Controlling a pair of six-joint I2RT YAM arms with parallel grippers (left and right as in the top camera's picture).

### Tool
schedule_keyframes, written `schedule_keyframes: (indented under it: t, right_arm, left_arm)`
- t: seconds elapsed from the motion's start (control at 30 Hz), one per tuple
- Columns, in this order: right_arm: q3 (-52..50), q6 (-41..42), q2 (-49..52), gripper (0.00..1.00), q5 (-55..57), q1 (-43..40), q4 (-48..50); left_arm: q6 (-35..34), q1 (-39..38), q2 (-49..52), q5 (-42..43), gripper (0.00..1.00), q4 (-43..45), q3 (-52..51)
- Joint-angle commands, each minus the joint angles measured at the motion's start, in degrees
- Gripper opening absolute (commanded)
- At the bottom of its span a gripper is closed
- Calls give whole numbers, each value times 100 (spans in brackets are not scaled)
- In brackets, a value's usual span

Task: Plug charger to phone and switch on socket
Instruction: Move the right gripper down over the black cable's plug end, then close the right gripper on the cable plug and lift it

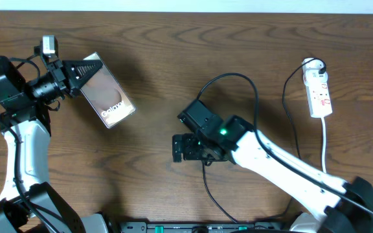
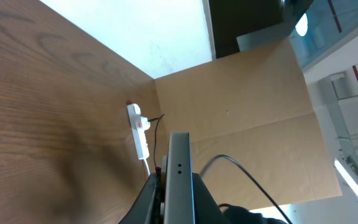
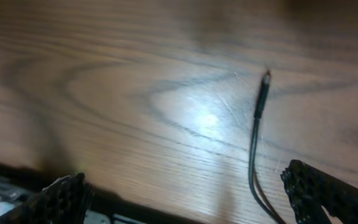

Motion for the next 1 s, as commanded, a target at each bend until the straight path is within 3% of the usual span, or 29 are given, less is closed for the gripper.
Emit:
schedule_keyframes:
  t: [0.0,0.17,0.4,0.73,0.97]
  right_arm:
    - [221,179,503,99,-31,-76,-313]
    - [693,179,1207,96,61,-87,-940]
    - [730,358,1639,88,52,-85,-977]
    - [728,442,1987,86,122,-90,-883]
    - [726,527,2240,80,313,-90,-833]
  left_arm:
    - [140,24,-15,173,7,35,33]
    - [140,24,-15,175,7,35,33]
    - [140,24,-15,175,7,35,33]
    - [179,24,-15,175,7,35,33]
    - [181,24,-15,175,7,35,33]
